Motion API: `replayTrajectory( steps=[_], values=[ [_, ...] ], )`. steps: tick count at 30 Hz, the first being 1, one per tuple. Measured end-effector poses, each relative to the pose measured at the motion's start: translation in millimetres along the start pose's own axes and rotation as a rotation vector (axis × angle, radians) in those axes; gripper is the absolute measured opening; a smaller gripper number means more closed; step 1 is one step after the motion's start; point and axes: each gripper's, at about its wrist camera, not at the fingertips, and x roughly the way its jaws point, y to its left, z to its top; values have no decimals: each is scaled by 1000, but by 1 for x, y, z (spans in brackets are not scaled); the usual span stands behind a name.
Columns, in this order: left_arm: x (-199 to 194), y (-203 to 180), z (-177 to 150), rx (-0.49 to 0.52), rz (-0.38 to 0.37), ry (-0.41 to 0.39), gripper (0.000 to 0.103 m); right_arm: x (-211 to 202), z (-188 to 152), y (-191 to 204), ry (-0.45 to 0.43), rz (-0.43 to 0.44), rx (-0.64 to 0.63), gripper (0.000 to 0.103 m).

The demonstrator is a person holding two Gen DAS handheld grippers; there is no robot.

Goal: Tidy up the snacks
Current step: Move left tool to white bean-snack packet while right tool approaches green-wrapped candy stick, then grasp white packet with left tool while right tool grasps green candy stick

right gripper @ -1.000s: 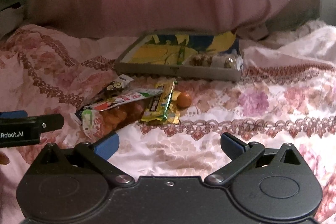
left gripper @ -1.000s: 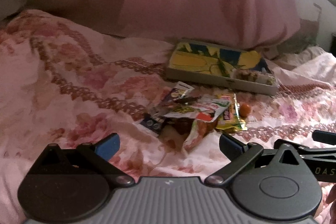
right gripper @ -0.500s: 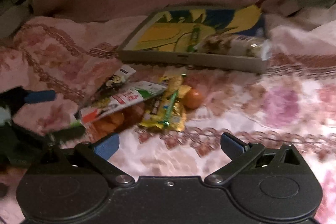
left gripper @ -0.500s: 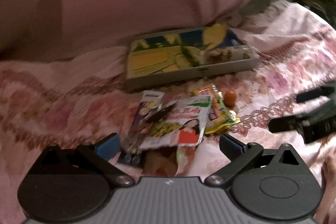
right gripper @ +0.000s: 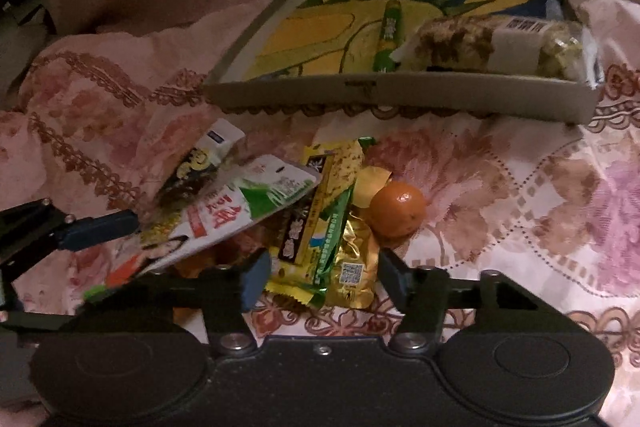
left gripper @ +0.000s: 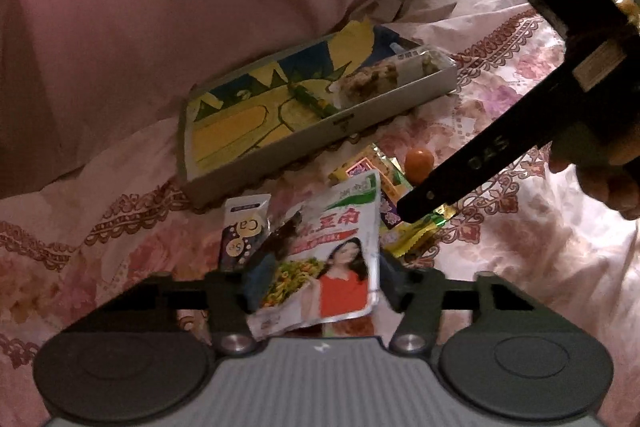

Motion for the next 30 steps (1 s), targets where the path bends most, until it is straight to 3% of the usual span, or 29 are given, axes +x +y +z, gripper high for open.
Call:
replayTrajectory(
  steps=[2,3,5,7,11,16,19,24,30],
  values=[
    [0,2,0,-2,-7,-4,43,4,0,1,-9,-7,-11,52],
    [-1,2,1,2,-5,-11,35,4,1,2,-20,-8,-17,43],
    [-5,3,2,0,7,-34,30,2,3,2,-31,11,-10,33],
    [-10,10,3,-30,13,-53,26,1,5,3,-30,22,-8,33],
    [-12,33,9,-130,35,-69,26,12,7,3,-5,34,6,34],
    [-2,74,13,-295,46,-8,26,18,15,0,-29,73,52,41],
    [9,94,10,-368,26,20,26,13,18,1,-43,101,60,31],
    [16,110,5,-444,1,32,25,2,23,16,-77,181,28,26],
    [21,111,6,-475,-54,9,25,24,15,28,3,104,-19,31]
  ],
)
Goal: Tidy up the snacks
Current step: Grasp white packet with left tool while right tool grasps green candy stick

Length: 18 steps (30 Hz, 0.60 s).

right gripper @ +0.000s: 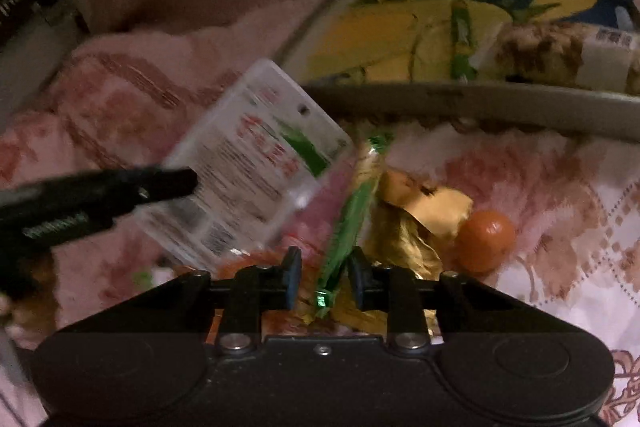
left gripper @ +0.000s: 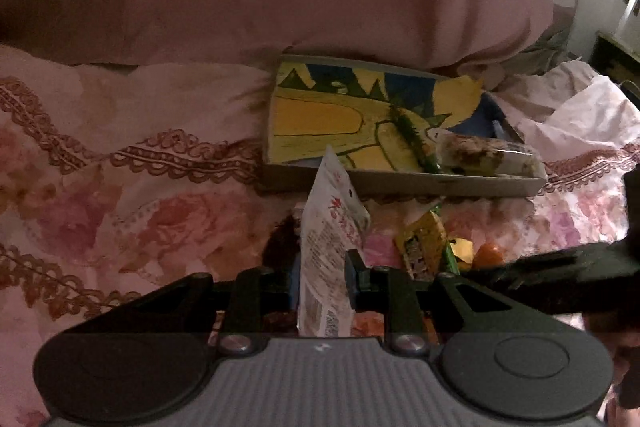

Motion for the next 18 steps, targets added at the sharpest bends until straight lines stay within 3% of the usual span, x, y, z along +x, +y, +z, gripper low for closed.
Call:
replayTrajectory(
  steps=[8,14,18],
  values=[
    [17,-15,-3,66,-72,35,25,-2,-1,-5,-22,-6,44,31],
    [39,-27,-5,121,-17,63,25,1,-2,-5,-39,-18,59,31],
    [43,-29,-9,133,24,71,16,1,-2,-4,-41,-55,59,18]
  ],
)
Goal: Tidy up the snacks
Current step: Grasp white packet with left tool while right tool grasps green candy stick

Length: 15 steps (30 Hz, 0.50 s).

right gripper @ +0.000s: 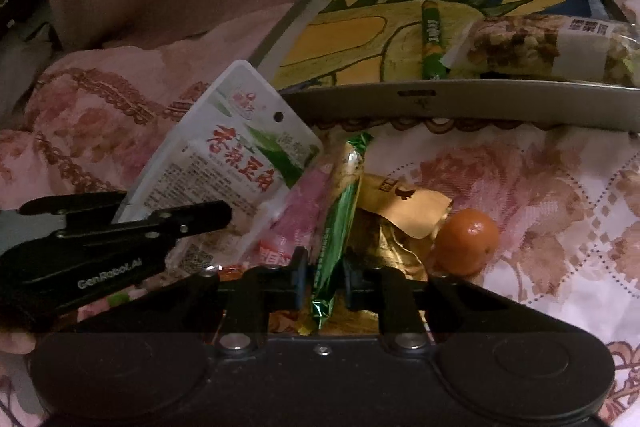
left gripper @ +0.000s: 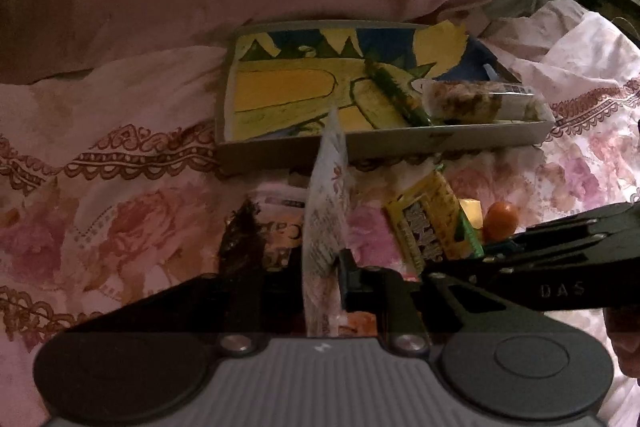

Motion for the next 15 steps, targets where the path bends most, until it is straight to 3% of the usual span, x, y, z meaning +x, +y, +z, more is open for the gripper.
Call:
replayTrajectory(
  steps=[8,15],
  values=[
    [-11,-2,-1,-29,-28,-19,6,-19,-3,10,-49,-35,-35,11],
    [-25,0,-1,-92,-59,-51,3,-40,-6,19,-99,-86,-76,11]
  ],
)
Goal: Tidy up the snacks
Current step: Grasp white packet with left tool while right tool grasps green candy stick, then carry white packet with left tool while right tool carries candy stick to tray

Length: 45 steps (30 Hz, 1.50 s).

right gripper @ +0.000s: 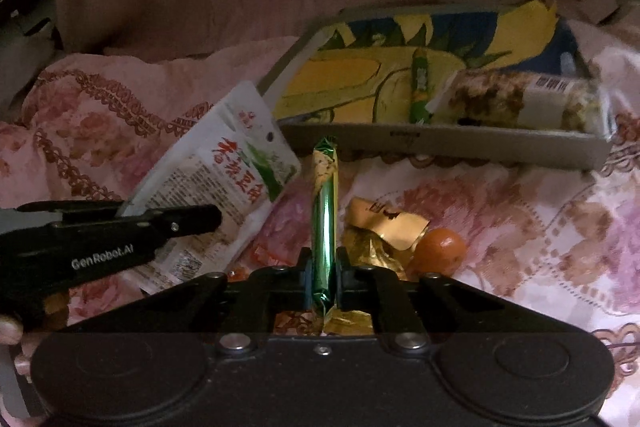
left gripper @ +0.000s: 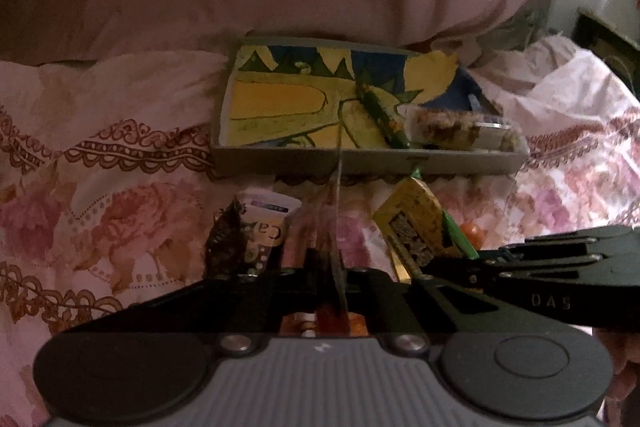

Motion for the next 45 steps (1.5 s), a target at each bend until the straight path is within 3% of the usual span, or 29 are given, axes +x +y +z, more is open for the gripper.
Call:
replayTrajectory(
  steps=[9,16,24,31,40,45],
  values=[
    [-26,2,7,-62,-23,-124,3,-31,9,8,-150,-35,-75,11],
    [-25,6,48,-150,-67,-212,3,-30,33,-8,-237,-52,-36,11],
    [25,5,98,-212,-140,-328,2,0,68,-44,-267,-79,33,11],
    [73,22,112,-291,-142,-332,2,43,90,-55,-251,-49,57,11],
    [111,51,111,-365,-76,-277,5,84,92,-57,-186,-62,63,12],
    [123,51,108,-326,8,-236,12,86,93,-54,-194,-118,8,25]
  ],
)
